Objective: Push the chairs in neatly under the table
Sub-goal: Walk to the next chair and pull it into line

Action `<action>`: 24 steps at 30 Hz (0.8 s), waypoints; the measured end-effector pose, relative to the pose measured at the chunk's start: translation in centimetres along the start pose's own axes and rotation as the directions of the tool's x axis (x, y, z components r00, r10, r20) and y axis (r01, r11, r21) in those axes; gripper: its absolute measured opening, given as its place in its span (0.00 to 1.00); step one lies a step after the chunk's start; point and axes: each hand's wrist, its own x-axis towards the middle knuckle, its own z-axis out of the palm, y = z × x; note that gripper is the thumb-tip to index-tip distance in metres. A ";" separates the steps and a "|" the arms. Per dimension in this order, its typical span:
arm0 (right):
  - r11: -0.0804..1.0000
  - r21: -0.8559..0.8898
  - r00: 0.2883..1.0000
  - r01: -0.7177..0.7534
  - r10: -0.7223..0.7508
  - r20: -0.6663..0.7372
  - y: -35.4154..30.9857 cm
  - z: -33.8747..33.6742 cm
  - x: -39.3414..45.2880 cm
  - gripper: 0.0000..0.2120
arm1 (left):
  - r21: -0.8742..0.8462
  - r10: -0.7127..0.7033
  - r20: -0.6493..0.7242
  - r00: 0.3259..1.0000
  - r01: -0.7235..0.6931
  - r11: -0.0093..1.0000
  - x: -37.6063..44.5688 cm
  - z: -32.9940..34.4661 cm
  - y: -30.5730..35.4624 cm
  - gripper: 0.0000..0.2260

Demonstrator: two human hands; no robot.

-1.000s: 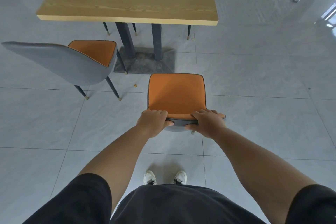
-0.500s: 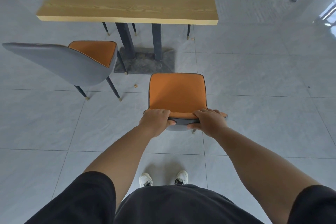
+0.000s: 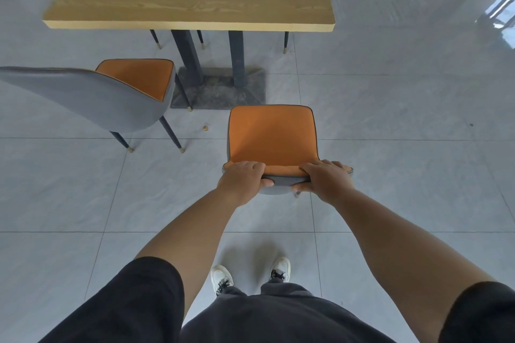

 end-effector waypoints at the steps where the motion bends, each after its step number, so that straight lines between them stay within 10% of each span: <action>1: 1.000 0.001 1.000 0.000 0.000 0.001 0.1 -0.1 0.2 0.18 | 0.001 0.001 0.001 1.000 -0.001 1.000 0.2 -0.1 0.0 0.17; 24: 0.996 0.076 0.995 0.047 -0.040 -0.096 -7.0 -3.3 4.7 0.38 | -0.076 -0.198 -0.075 0.977 0.192 0.978 -4.0 -3.2 -10.3 0.29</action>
